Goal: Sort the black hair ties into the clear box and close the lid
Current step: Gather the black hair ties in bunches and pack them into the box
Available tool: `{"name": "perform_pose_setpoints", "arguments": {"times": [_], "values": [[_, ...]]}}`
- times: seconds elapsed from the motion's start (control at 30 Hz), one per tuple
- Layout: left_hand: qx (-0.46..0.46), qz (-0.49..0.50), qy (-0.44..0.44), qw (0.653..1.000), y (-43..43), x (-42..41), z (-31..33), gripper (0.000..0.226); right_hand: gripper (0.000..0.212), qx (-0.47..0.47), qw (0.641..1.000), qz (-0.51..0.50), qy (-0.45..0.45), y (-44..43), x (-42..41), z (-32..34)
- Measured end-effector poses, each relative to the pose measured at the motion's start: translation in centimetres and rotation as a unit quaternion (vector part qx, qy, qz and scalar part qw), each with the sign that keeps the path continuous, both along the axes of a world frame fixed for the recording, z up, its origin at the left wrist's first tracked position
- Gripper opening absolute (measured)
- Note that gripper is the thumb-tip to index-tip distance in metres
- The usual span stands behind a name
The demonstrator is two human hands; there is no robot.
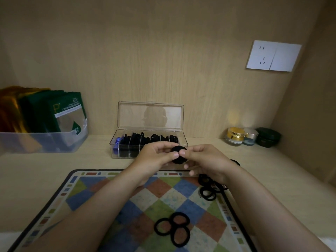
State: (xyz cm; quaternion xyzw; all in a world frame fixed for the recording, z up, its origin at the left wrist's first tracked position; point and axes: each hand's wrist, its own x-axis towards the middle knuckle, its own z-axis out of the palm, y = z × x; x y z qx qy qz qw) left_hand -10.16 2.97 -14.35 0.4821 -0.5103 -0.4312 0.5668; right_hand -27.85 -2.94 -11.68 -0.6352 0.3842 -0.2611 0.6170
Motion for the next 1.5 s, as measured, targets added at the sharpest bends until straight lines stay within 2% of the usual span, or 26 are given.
{"name": "perform_pose_setpoints", "arguments": {"times": [0.1, 0.17, 0.27, 0.33, 0.43, 0.47, 0.53, 0.6, 0.7, 0.83, 1.0, 1.17, 1.37, 1.5], "values": [[-0.015, -0.019, 0.017, 1.0, 0.1, -0.1, 0.0, 0.027, 0.026, 0.027, 0.999, 0.009, -0.017, 0.0, 0.1, -0.1], [-0.022, -0.036, -0.021, 0.999, 0.0, 0.0, -0.1, 0.029, 0.023, 0.048, 0.999, 0.012, -0.023, 0.0, 0.0, -0.2], [-0.022, -0.068, -0.068, 0.995, 0.1, 0.1, 0.3, 0.03, 0.029, 0.049, 0.998, -0.002, -0.03, -0.2, 0.1, -0.3], [-0.039, -0.072, -0.153, 0.985, 0.0, 0.3, 0.6, 0.037, 0.028, 0.035, 0.999, -0.02, -0.027, -0.3, 0.4, -0.2], [-0.094, 0.038, -0.253, 0.962, -0.5, 0.7, 0.3, 0.032, 0.03, -0.016, 0.997, -0.076, -0.008, -0.8, 1.0, 0.4], [-0.12, 0.093, -0.289, 0.945, -0.6, 1.1, 0.0, 0.033, 0.032, -0.041, 0.994, -0.105, 0.007, -1.1, 1.3, 0.8], [-0.174, 0.16, -0.393, 0.889, -0.9, 2.0, -0.5, 0.036, 0.031, -0.091, 0.982, -0.16, 0.047, -1.8, 1.7, 1.6], [-0.199, 0.177, -0.474, 0.839, -1.3, 2.8, -1.0, 0.04, 0.026, -0.145, 0.964, -0.199, 0.099, -2.6, 2.1, 2.3], [-0.193, 0.182, -0.536, 0.801, -1.9, 3.2, -1.6, 0.045, 0.021, -0.214, 0.94, -0.21, 0.161, -3.9, 3.0, 2.4], [-0.166, 0.159, -0.563, 0.794, -2.3, 3.3, -2.1, 0.053, 0.017, -0.258, 0.917, -0.195, 0.234, -5.4, 4.3, 1.8], [-0.137, 0.148, -0.58, 0.789, -2.5, 3.3, -2.5, 0.056, 0.021, -0.329, 0.833, -0.167, 0.412, -5.9, 5.3, 2.1], [-0.137, 0.149, -0.582, 0.788, -2.5, 3.2, -2.5, 0.055, 0.022, -0.37, 0.754, -0.121, 0.529, -6.4, 6.6, 2.6], [-0.134, 0.145, -0.582, 0.789, -2.3, 3.2, -2.5, 0.055, 0.022, -0.353, 0.742, -0.014, 0.57, -6.9, 7.0, 3.5], [-0.134, 0.144, -0.581, 0.79, -2.2, 3.2, -2.5, 0.054, 0.028, -0.331, 0.749, 0.052, 0.572, -6.2, 6.9, 3.5]]}}
